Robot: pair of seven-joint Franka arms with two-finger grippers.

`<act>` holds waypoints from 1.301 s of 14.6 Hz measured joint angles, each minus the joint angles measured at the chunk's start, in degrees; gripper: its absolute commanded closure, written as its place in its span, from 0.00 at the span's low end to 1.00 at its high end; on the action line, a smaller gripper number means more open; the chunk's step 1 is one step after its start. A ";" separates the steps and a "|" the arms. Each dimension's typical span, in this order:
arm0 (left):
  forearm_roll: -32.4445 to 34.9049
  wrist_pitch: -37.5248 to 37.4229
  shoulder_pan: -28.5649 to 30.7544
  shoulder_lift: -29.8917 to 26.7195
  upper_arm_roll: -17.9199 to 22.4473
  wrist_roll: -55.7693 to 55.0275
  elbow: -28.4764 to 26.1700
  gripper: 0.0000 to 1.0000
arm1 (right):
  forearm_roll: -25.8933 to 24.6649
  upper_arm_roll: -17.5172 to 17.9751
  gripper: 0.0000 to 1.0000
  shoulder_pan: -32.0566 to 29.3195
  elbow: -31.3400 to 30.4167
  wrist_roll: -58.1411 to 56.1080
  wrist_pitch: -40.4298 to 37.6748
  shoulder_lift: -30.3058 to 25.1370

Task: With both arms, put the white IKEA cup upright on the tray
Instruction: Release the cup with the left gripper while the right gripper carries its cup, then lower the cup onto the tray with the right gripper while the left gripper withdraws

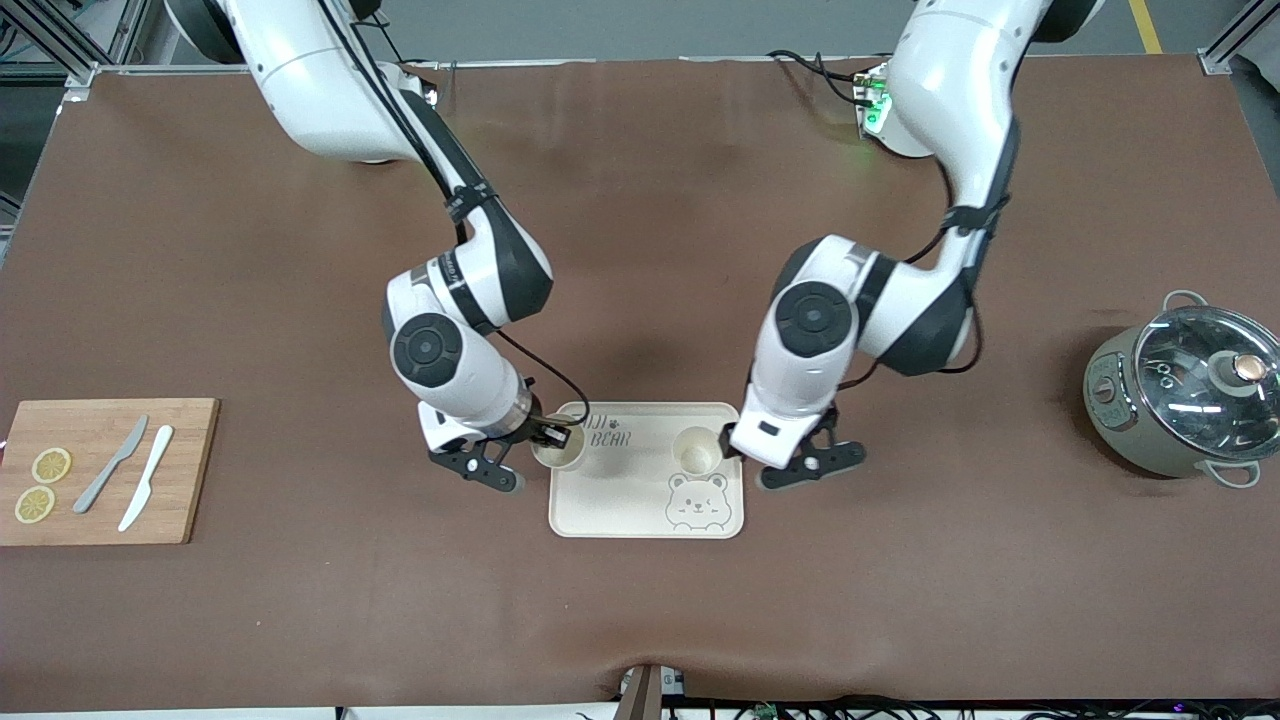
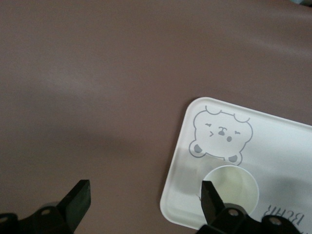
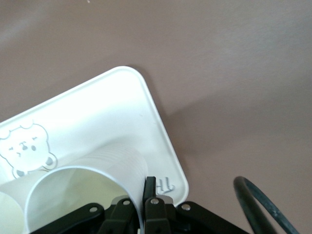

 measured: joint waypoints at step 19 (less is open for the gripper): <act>-3.47 -16.72 21.45 -19.61 0.05 31.96 -2.16 0.00 | -0.08 -0.27 1.00 3.33 5.15 5.48 10.44 10.60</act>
